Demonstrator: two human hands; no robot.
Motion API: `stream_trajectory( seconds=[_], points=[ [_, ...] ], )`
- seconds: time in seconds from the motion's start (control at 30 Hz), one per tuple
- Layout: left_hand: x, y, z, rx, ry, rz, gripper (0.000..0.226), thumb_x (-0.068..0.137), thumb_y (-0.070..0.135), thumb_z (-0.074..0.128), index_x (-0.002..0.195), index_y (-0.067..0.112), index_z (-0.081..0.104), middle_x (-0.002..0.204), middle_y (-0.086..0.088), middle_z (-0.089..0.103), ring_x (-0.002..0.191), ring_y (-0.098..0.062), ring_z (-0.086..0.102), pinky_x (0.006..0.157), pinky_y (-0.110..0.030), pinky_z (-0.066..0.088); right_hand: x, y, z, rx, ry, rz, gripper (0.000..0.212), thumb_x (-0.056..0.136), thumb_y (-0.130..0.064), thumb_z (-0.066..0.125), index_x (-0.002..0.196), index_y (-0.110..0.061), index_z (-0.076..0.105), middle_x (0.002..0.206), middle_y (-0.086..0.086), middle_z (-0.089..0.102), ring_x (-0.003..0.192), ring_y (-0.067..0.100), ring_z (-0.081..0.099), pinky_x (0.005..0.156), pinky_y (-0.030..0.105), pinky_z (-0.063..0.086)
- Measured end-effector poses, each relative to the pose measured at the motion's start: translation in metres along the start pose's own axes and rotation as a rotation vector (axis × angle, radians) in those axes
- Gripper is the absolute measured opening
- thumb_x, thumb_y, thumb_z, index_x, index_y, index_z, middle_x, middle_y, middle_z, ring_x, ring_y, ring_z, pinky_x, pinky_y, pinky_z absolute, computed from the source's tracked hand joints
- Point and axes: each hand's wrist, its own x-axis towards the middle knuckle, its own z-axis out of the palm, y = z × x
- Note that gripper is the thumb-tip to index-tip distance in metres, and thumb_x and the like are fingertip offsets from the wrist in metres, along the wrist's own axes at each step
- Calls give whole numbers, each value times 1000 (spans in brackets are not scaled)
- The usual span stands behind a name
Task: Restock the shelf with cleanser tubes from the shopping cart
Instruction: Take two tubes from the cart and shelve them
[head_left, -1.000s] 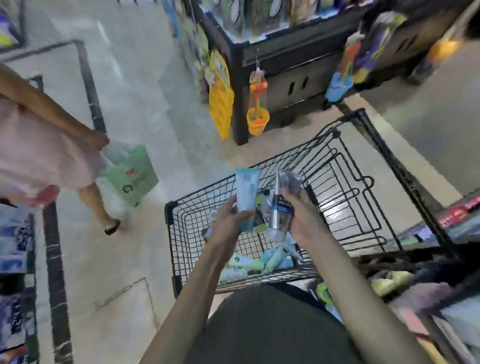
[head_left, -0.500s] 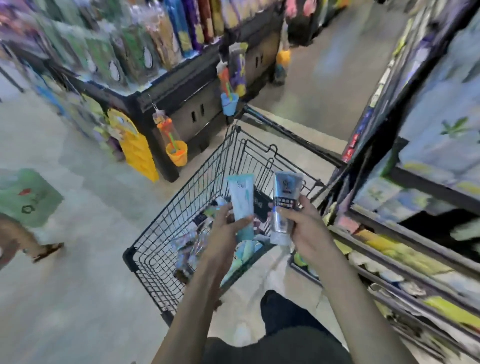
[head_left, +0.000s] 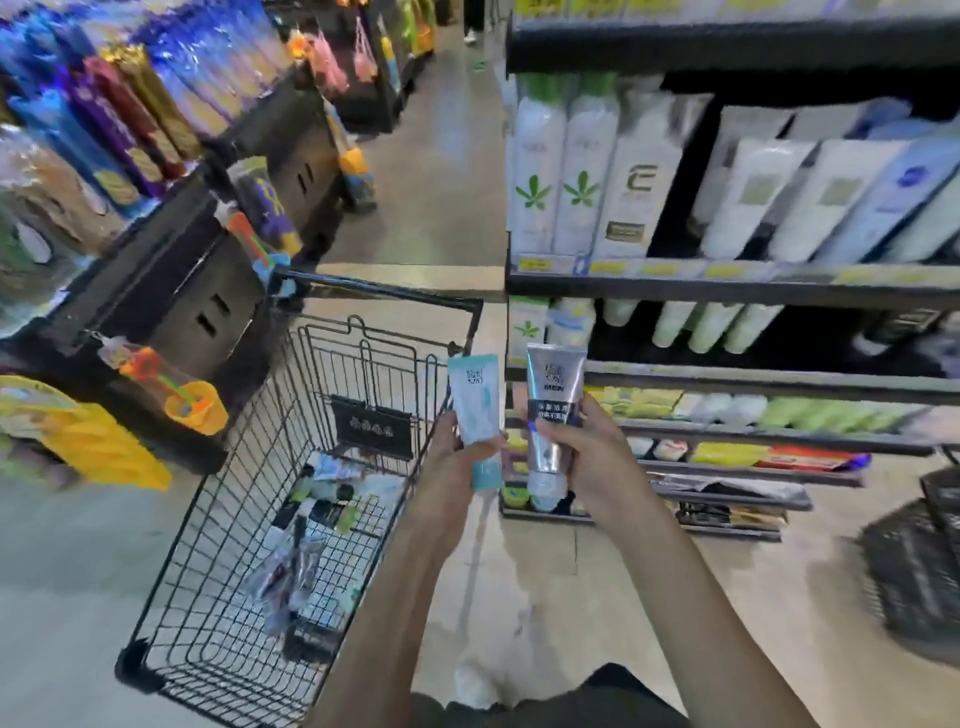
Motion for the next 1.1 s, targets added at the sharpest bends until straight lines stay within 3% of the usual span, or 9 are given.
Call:
stream_trajectory(
  seconds=[0.07,0.17,0.3,0.47,0.53,0.63,0.73,0.93,1.1],
  points=[
    [-5,-9,30,21,-51,-10,52,91,-6,64,135,21,56,121,-9,74,104,-28,70,103,-59,49,-13,-9,-27,-5,43,-29,39,90,10,66,125,-6,60,103,15,74,86,28,72,80,50,60],
    [-12,-24,73,41,-116,15,51,93,-5,63,137,19,53,124,-7,73,110,-33,70,104,-59,50,-34,-21,-68,-5,82,-57,38,89,9,67,125,-2,59,109,19,72,97,34,67,95,58,53],
    [-25,-44,125,71,-140,18,57,93,-2,66,140,25,51,133,-9,69,117,-39,67,99,-55,53,-64,-40,-117,-15,122,-82,40,90,8,66,128,0,57,111,22,68,103,37,65,92,52,54],
    [-48,-63,190,132,-162,39,65,78,17,77,136,34,54,131,3,70,120,-31,66,106,-63,48,-100,-61,-176,-22,149,-106,44,91,6,67,133,-4,58,125,30,67,111,47,66,103,57,51],
    [-56,-71,214,125,-169,41,57,83,11,77,132,31,56,129,0,71,120,-33,66,106,-62,48,-113,-71,-197,-20,160,-114,45,91,6,67,133,-6,58,122,26,70,108,42,68,98,52,54],
    [-69,-84,246,130,-181,44,48,92,1,68,134,22,56,127,-5,72,115,-31,69,100,-52,52,-133,-85,-225,-20,147,-137,41,91,8,65,128,-10,62,109,15,74,96,24,71,77,31,58],
    [-79,-91,270,137,-173,54,48,92,2,68,134,22,56,125,-2,73,114,-26,69,95,-43,53,-145,-98,-246,0,134,-136,39,92,9,65,122,-14,64,110,13,75,93,21,73,73,26,57],
    [-84,-90,291,170,-172,111,54,86,1,73,133,22,55,115,-7,74,99,-20,71,84,-40,55,-150,-113,-264,-29,116,-162,41,89,6,70,125,-11,61,122,25,70,116,37,68,105,48,52],
    [-79,-78,291,183,-91,173,61,78,9,85,130,24,56,111,-6,74,101,-23,71,84,-39,56,-145,-127,-254,-106,108,-172,42,85,5,76,119,-15,63,111,18,74,100,28,73,85,37,60]
  ],
)
